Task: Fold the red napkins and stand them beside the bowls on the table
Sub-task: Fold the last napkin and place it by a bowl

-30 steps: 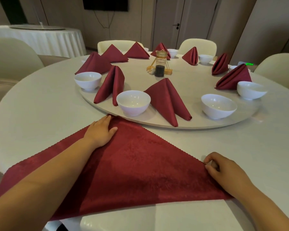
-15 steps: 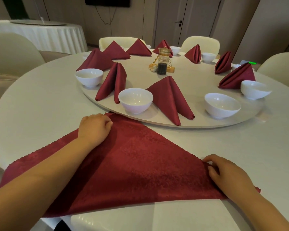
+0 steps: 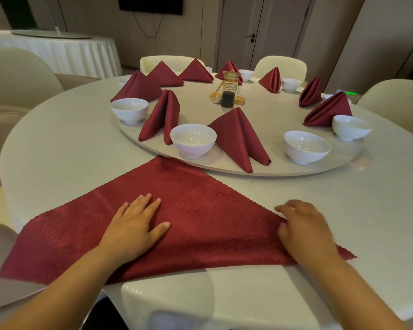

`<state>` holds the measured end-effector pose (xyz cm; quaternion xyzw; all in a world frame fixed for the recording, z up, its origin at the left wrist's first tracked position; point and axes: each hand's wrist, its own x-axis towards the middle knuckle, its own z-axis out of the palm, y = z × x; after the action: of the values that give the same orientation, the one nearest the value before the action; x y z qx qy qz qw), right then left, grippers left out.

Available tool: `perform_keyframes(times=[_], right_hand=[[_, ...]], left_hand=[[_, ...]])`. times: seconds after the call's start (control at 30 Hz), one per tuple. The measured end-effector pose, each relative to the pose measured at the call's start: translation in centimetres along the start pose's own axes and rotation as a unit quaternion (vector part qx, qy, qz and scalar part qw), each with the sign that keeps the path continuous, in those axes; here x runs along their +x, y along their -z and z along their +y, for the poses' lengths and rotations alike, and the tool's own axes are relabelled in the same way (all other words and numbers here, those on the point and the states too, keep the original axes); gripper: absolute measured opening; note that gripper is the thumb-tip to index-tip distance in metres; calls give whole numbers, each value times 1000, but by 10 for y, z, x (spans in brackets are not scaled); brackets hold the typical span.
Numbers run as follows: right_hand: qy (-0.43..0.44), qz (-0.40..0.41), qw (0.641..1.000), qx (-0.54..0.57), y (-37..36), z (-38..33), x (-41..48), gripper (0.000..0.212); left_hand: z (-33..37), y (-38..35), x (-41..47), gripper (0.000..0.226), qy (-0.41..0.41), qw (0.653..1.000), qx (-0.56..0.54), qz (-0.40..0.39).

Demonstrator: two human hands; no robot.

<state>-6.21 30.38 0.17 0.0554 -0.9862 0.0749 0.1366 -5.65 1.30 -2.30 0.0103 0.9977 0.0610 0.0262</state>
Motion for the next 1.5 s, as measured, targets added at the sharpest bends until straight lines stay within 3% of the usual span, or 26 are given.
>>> perform_keyframes(times=[0.07, 0.13, 0.27, 0.33, 0.5, 0.57, 0.67, 0.73, 0.93, 1.03, 1.07, 1.17, 1.23, 1.37, 1.43, 1.5], right_hand=[[73, 50, 995, 34, -7, -35, -6, 31], [139, 2, 988, 63, -16, -75, -15, 35], [186, -119, 974, 55, -30, -113, -32, 83], [165, -174, 969, 66, -32, -102, -33, 98], [44, -145, 988, 21, -21, -30, -28, 103], [-27, -98, 995, 19, -13, 3, -28, 94], [-138, -22, 990, 5, -2, 42, -29, 44], [-167, -11, 984, 68, 2, 50, -31, 30], [-158, -18, 987, 25, 3, 60, -31, 25], [-173, -18, 985, 15, 13, 72, -30, 23], [-177, -17, 984, 12, 15, 76, -30, 23], [-189, -42, 980, -50, 22, 83, -30, 24], [-172, -19, 982, -75, 23, 83, -29, 22], [-51, 71, 992, 89, 14, 31, -22, 21], [58, 36, 989, 135, 1, -15, -18, 36], [152, -37, 977, 147, -13, -57, -16, 64]], left_hand=[[1, 0, -1, 103, 0, 1000, 1, 8], [3, 0, -2, 93, 1, 1000, 3, 9], [2, -1, -2, 101, 2, 1000, -7, 7], [1, 0, -2, 88, 2, 1000, -14, 9], [2, 0, -2, 86, -2, 1000, -12, 4], [2, 0, -3, 86, -3, 1000, -8, 2], [3, 0, -3, 82, -3, 1000, -8, 2], [3, 0, -2, 75, -4, 1000, -2, -1], [11, 3, 6, 63, -14, 1000, 8, -13], [20, 2, 7, 93, -27, 999, -7, -26], [24, 1, 7, 94, -30, 999, -5, -31], [35, -2, 9, 64, -34, 999, 3, -29], [39, -3, 10, 61, -33, 999, 3, -24], [38, -6, 10, 60, -32, 999, -4, -11], [37, -5, 10, 59, -40, 999, -11, -4], [37, -5, 9, 58, -46, 999, -18, -3]])
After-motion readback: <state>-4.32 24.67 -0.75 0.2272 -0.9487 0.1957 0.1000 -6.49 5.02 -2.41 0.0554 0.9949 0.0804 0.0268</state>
